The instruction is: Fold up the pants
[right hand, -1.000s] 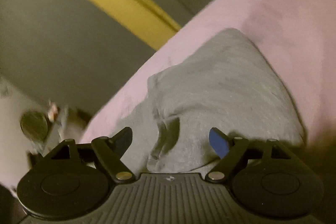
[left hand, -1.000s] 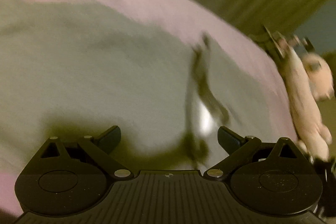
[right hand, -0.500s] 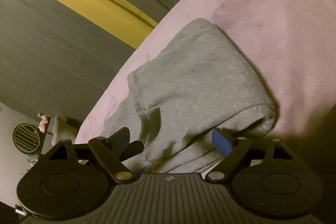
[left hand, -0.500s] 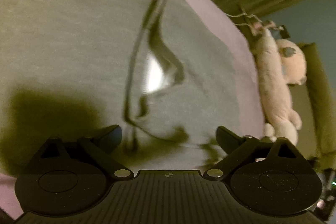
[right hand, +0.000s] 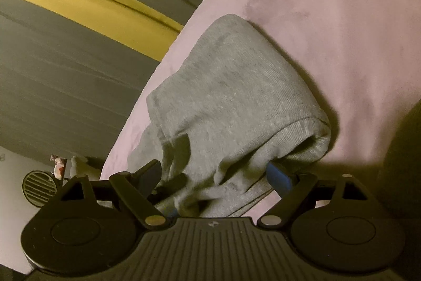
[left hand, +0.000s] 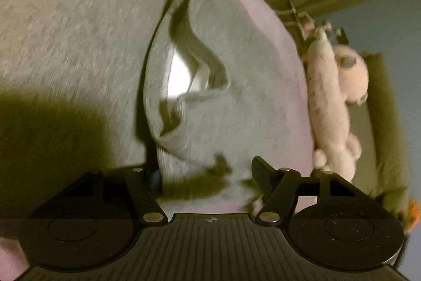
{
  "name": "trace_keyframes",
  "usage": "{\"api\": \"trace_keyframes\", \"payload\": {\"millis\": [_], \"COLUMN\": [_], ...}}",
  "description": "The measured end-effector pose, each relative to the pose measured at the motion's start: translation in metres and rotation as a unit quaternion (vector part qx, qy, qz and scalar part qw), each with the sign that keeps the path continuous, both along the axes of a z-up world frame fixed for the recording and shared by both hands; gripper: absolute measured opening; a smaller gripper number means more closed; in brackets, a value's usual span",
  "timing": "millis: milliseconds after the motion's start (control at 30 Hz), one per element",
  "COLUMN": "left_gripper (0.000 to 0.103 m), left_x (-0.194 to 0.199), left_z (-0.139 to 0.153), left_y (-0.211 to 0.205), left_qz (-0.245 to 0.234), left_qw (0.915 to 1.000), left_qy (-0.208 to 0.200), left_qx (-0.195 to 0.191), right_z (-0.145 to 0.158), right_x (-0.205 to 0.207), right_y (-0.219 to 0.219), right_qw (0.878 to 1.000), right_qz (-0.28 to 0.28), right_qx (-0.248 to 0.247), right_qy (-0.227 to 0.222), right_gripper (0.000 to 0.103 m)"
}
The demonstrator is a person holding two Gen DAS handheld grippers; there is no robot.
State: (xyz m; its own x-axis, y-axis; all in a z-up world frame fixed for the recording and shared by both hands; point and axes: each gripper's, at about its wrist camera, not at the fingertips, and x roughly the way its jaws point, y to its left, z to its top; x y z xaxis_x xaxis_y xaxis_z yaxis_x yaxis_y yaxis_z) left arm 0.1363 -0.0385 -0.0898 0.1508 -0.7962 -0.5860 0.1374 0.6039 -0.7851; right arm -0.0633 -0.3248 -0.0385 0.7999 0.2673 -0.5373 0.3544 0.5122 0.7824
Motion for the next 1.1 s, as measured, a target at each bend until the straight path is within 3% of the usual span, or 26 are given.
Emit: {"api": "trace_keyframes", "payload": {"millis": [67, 133, 167, 200, 300, 467, 633, 733, 933, 1033, 1100], "left_gripper": [0.071, 0.046, 0.038, 0.02, 0.017, 0.016, 0.016, 0.016, 0.015, 0.015, 0.015], "left_x": [0.005, 0.009, 0.01, 0.008, 0.007, 0.001, -0.002, -0.002, -0.004, -0.005, -0.006], "left_z": [-0.006, -0.013, -0.016, -0.017, -0.019, -0.002, 0.003, 0.006, 0.015, 0.014, 0.015], "left_y": [0.008, 0.015, 0.017, 0.019, 0.023, 0.028, 0.038, 0.037, 0.04, 0.044, 0.043], "left_qz": [0.037, 0.066, 0.071, 0.07, 0.075, 0.066, 0.07, 0.076, 0.084, 0.087, 0.085], "left_qw": [0.9987, 0.9961, 0.9957, 0.9959, 0.9947, 0.9956, 0.9954, 0.9944, 0.9941, 0.9938, 0.9948], "left_qy": [0.025, 0.048, 0.052, 0.052, 0.06, 0.021, 0.011, 0.007, -0.015, -0.007, -0.014], "left_qx": [-0.023, -0.034, -0.031, -0.024, -0.036, -0.063, -0.066, -0.074, -0.068, -0.069, -0.055], "right_z": [-0.002, -0.004, -0.004, -0.004, -0.004, -0.008, -0.009, -0.014, -0.024, -0.02, -0.025], "right_x": [0.0, -0.002, -0.002, -0.003, -0.006, 0.0, 0.002, 0.002, 0.017, 0.013, 0.011], "right_y": [-0.003, -0.003, -0.004, -0.004, -0.007, -0.005, -0.011, -0.017, -0.015, -0.021, -0.026], "right_qw": [1.0, 1.0, 1.0, 1.0, 0.999, 0.999, 0.999, 0.998, 0.998, 0.997, 0.994], "right_qz": [-0.004, -0.006, -0.009, -0.011, -0.019, -0.004, -0.015, -0.025, -0.024, -0.07, -0.096], "right_qx": [0.009, 0.016, 0.018, 0.019, 0.025, 0.034, 0.033, 0.062, 0.057, 0.021, 0.04], "right_qy": [-0.003, -0.009, -0.007, -0.009, -0.019, -0.009, -0.014, -0.02, 0.001, -0.005, -0.015], "right_gripper": [0.088, 0.088, 0.088, 0.088, 0.088, 0.089, 0.09, 0.092, 0.093, 0.093, 0.093]}}
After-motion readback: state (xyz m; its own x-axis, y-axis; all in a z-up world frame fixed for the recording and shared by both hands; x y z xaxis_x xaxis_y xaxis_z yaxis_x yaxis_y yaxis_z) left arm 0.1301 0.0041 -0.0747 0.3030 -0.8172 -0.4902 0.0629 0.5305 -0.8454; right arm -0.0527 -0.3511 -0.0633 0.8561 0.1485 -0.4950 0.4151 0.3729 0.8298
